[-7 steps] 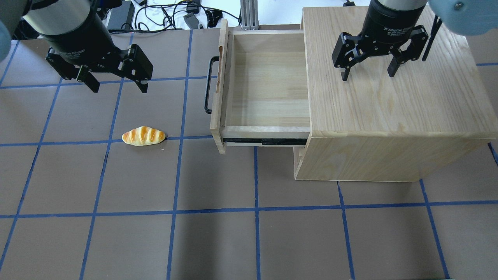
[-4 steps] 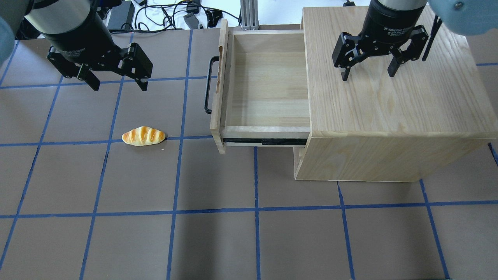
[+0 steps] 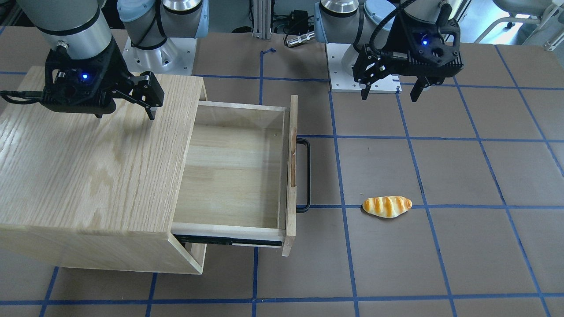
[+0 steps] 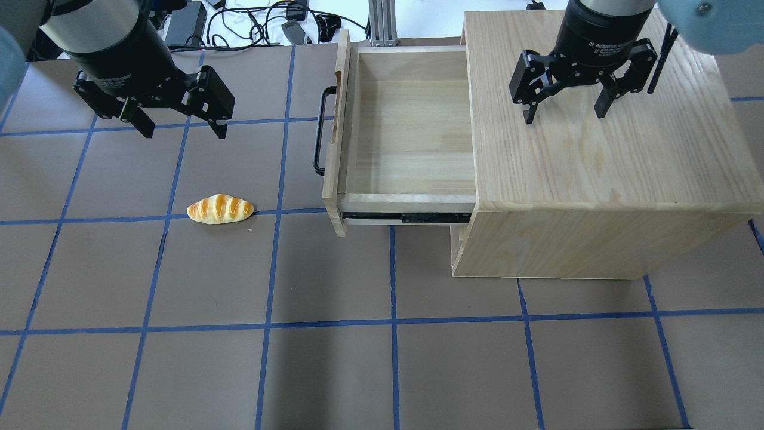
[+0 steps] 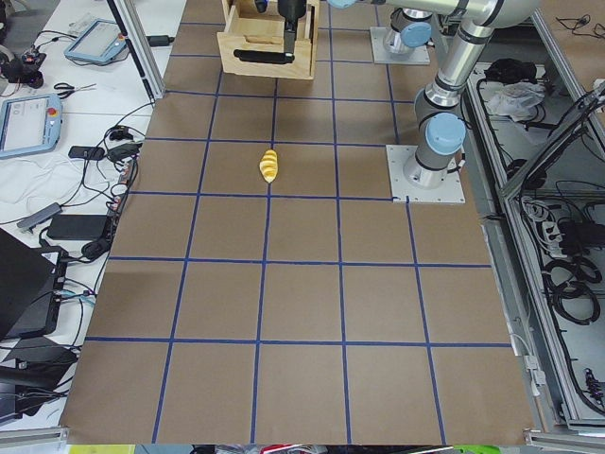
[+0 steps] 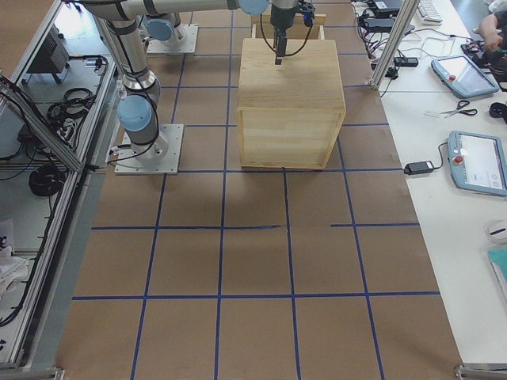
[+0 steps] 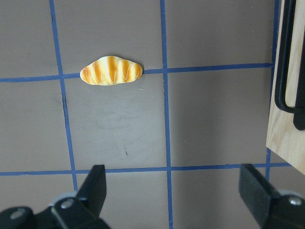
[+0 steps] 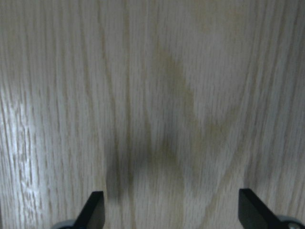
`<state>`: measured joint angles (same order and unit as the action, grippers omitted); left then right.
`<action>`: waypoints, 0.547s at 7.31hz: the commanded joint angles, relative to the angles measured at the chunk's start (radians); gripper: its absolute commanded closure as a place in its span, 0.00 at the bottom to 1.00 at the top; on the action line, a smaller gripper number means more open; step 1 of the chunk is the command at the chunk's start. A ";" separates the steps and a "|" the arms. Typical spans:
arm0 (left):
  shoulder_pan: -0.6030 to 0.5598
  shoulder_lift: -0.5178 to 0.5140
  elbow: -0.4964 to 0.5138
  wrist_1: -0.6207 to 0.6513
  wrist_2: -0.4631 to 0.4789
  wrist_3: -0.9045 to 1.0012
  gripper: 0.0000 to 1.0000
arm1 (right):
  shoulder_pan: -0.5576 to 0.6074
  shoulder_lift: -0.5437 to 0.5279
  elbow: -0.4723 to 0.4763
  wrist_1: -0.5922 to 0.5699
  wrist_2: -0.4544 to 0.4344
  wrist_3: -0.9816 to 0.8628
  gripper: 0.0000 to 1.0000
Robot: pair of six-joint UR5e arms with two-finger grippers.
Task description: Open upper drawer
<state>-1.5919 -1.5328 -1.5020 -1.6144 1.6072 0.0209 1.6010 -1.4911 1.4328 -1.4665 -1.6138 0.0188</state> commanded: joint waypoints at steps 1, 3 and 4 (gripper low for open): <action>0.001 -0.003 -0.004 0.027 -0.007 0.013 0.00 | 0.000 0.000 0.000 0.000 0.000 0.001 0.00; 0.012 -0.004 -0.017 0.027 -0.009 0.014 0.00 | 0.000 0.000 0.000 0.000 0.000 0.001 0.00; 0.013 -0.003 -0.020 0.028 -0.009 0.014 0.00 | 0.000 0.000 0.000 0.000 0.000 0.000 0.00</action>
<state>-1.5824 -1.5364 -1.5151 -1.5881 1.5993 0.0347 1.6011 -1.4911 1.4331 -1.4665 -1.6137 0.0192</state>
